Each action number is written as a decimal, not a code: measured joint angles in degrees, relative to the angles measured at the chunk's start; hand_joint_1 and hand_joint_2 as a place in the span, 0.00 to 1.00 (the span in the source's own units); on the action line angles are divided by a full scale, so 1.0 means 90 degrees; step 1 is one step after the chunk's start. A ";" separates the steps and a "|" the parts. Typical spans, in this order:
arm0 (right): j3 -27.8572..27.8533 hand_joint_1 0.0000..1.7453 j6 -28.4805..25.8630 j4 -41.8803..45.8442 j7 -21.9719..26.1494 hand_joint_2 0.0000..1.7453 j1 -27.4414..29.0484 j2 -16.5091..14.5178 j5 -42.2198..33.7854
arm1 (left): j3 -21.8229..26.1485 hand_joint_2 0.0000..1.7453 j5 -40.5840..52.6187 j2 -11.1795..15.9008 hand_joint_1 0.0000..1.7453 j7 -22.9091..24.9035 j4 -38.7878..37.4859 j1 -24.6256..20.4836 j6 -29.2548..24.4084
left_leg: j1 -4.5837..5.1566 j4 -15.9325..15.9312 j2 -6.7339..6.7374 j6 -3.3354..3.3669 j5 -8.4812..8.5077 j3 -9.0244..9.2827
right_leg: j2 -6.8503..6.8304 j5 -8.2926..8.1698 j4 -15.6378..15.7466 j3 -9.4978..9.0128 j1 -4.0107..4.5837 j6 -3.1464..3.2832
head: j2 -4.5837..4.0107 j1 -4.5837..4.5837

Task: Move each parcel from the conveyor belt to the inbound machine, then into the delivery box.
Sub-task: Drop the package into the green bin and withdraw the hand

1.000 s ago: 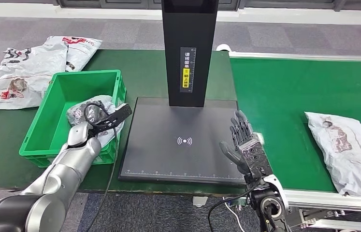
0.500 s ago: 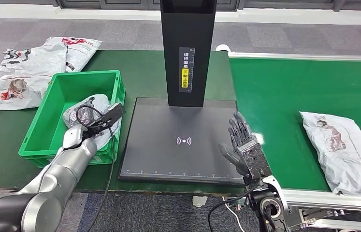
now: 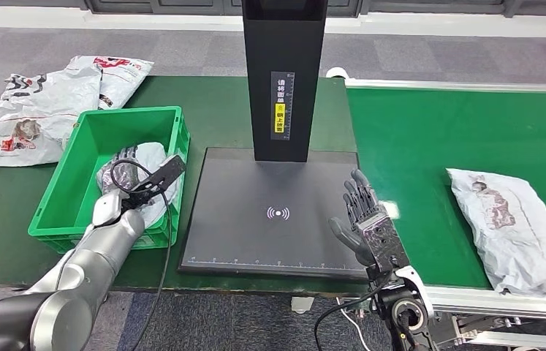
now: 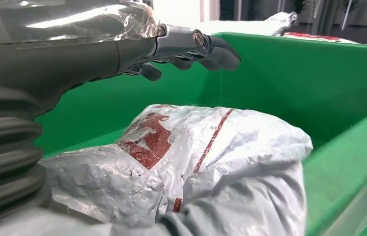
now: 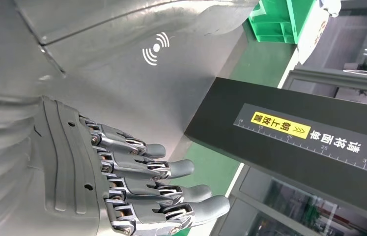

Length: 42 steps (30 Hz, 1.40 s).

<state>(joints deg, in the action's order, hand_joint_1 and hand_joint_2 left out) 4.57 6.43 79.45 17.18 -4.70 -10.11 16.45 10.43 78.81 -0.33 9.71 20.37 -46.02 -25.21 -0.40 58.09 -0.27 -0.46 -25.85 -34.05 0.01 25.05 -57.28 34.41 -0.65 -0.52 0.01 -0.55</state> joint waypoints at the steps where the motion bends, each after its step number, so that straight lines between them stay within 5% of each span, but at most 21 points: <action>1: 0.0004 0.00 -0.0001 0.0000 0.0000 1.00 0.0001 0.0001 -0.0009 | 0.0035 0.25 -0.0135 0.0000 0.00 -0.0123 0.0000 0.0006 -0.0145 | 0.0000 0.0000 0.0000 0.0000 0.0000 0.0000 | 0.0000 0.0000 0.0000 0.0000 0.0000 0.0000 | 0.0000 0.0000; 2: 0.0011 0.00 -0.0003 0.0000 0.0000 1.00 0.0003 0.0004 -0.0021 | 0.0090 0.00 -0.0324 0.0000 0.00 -0.0305 0.0001 0.0011 -0.0320 | 0.0000 0.0000 0.0000 -0.0001 0.0001 0.0000 | 0.0001 0.0000 -0.0001 0.0001 0.0000 0.0000 | 0.0000 0.0000; 6: 0.0066 0.00 -0.0049 0.0000 0.0000 1.00 0.0069 0.0029 -0.0078 | 0.0505 0.00 -0.1848 -0.0016 0.00 -0.1774 0.0128 0.0027 -0.0776 | -0.0002 0.0000 0.0000 -0.0002 0.0002 -0.0003 | 0.0004 0.0001 -0.0001 0.0006 0.0002 0.0002 | -0.0001 0.0000; 9: 0.0149 0.00 -0.0104 -0.0016 0.0001 1.00 0.0092 0.0047 -0.0126 | 0.0996 0.00 -0.3532 -0.0086 0.00 -0.3189 0.0414 0.0027 -0.0666 | -0.0002 0.0001 0.0000 -0.0004 0.0003 -0.0008 | 0.0006 0.0000 -0.0002 0.0012 0.0002 0.0002 | 0.0000 0.0000; 12: 0.0202 0.00 -0.0192 -0.0066 -0.0027 1.00 0.0042 0.0050 -0.0154 | 0.1222 0.00 -0.4746 -0.0198 0.00 -0.3983 0.0780 0.0036 -0.0533 | -0.0002 0.0001 -0.0003 -0.0004 0.0003 -0.0013 | 0.0002 0.0000 -0.0002 0.0012 0.0002 0.0002 | 0.0000 0.0001; 17: 0.0245 0.00 -0.0426 -0.0159 -0.0078 1.00 -0.0002 0.0059 -0.0213 | 0.1164 0.00 -0.5808 -0.0384 0.00 -0.4376 0.1427 0.0196 -0.0588 | 0.0000 0.0001 -0.0002 -0.0002 0.0002 -0.0014 | 0.0001 0.0000 0.0002 0.0012 0.0000 0.0002 | 0.0000 0.0000; 26: 0.0254 0.00 -0.0538 -0.0290 0.0015 1.00 0.0071 0.0093 -0.0248 | 0.0585 0.00 -0.6169 -0.0475 0.00 -0.4223 0.1936 0.0469 -0.1068 | -0.0001 0.0001 -0.0002 -0.0002 0.0000 -0.0019 | 0.0002 0.0001 0.0003 0.0018 0.0001 0.0001 | 0.0000 0.0000; 30: 0.0254 0.00 -0.0601 -0.0302 -0.0010 1.00 0.0069 0.0097 -0.0223 | 0.0350 1.00 -0.6750 -0.0507 0.00 -0.4198 0.1957 0.0473 -0.0234 | -0.0001 0.0002 -0.0001 -0.0002 0.0001 -0.0018 | 0.0002 0.0000 0.0002 0.0019 0.0001 0.0001 | 0.0001 0.0000; 36: 0.0224 0.00 -0.0797 -0.0302 -0.0030 1.00 0.0070 0.0131 -0.0072 | -0.0369 1.00 -0.7777 -0.0771 0.00 -0.4064 0.2378 0.0769 0.2161 | 0.0005 0.0003 -0.0002 0.0001 -0.0002 -0.0019 | 0.0001 0.0000 0.0005 0.0016 -0.0005 0.0000 | 0.0000 0.0001; 42: 0.0176 0.00 -0.1212 -0.0326 0.0053 1.00 0.0063 0.0144 0.0302 | -0.1396 1.00 -0.8053 -0.1047 0.00 -0.4015 0.3026 0.1407 0.2736 | 0.0011 0.0003 0.0000 0.0008 -0.0014 -0.0021 | 0.0004 0.0002 0.0009 0.0019 -0.0010 -0.0003 | -0.0001 0.0000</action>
<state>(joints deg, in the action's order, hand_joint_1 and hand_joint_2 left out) 6.15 -4.48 76.52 17.66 -4.13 -8.81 19.17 -2.14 6.34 -9.75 -26.42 47.60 -33.36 -0.58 -0.30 58.12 -0.27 -0.39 -25.97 -34.24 0.04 25.07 -57.20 34.58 -0.74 -0.55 0.01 -0.55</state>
